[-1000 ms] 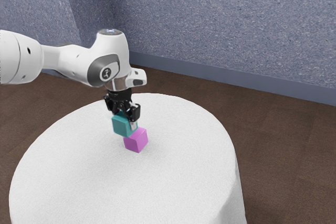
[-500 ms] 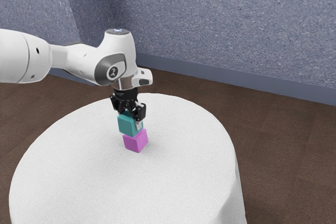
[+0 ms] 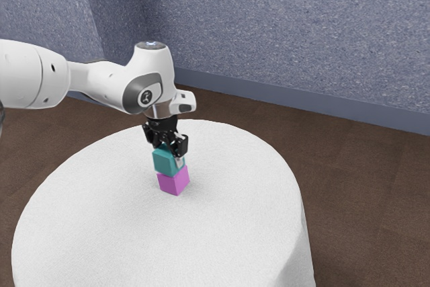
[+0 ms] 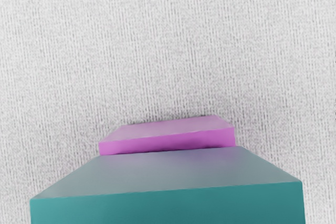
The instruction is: Pick up the blue block with one arm, and put the blue block on the pink block with one arm
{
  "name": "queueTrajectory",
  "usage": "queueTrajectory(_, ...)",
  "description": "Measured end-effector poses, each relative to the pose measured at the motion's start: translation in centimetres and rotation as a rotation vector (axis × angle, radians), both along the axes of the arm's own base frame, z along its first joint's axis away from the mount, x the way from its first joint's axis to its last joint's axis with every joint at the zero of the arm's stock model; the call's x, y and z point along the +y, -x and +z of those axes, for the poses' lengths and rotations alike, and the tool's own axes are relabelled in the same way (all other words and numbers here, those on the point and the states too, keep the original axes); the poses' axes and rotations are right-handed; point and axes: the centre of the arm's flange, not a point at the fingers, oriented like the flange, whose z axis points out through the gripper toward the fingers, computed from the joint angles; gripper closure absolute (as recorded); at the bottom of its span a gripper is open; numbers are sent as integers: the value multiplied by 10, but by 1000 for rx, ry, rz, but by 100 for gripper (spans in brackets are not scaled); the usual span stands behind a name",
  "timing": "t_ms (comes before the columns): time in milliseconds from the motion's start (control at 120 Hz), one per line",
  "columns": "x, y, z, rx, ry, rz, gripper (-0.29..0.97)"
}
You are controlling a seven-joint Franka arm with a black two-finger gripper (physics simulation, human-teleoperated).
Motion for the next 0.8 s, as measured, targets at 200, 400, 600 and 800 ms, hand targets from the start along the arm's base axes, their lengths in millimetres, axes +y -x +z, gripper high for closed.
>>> queueTrajectory(200,-4,-1,1,-12,5,-6,26)
queueTrajectory(400,-6,-1,2,-16,12,-14,11)
queueTrajectory(600,4,5,59,-82,-17,-16,4)
queueTrajectory(800,5,8,66,-75,-22,-20,2)
